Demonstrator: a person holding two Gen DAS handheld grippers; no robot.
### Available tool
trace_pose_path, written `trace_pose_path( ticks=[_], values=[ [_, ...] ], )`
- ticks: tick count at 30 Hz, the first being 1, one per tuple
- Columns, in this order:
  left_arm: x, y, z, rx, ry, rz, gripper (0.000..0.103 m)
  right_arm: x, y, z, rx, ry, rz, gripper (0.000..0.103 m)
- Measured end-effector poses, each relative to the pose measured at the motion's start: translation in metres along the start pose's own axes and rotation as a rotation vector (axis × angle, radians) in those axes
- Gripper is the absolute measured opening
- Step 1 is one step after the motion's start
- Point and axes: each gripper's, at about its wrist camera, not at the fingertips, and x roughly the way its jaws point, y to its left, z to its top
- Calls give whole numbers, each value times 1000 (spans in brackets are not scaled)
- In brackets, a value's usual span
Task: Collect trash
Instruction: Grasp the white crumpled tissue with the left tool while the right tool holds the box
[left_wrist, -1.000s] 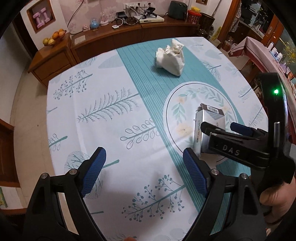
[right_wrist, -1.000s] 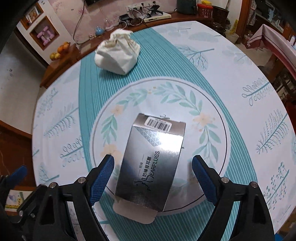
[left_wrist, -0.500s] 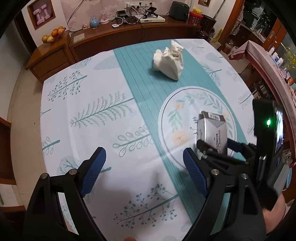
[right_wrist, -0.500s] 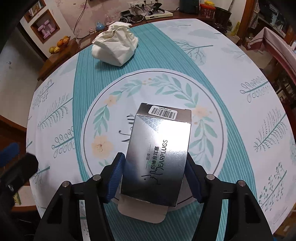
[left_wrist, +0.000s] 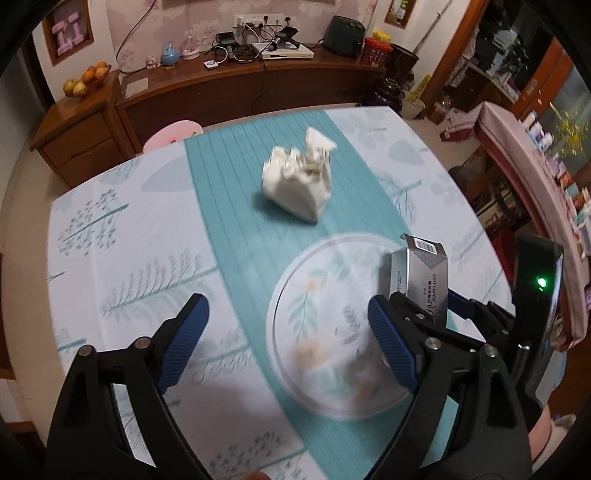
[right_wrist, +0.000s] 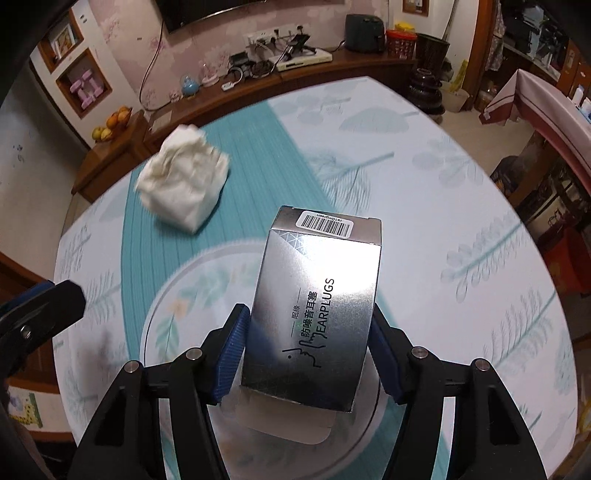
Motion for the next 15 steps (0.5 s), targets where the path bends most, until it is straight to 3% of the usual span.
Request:
trace_pose_path(
  ticks=[7, 15],
  values=[
    [43, 11, 46, -117, 6, -41, 93, 16, 0, 27, -12, -42, 7, 62],
    [97, 19, 77, -185, -17, -62, 95, 35, -1, 29, -20, -98, 32, 62]
  ],
)
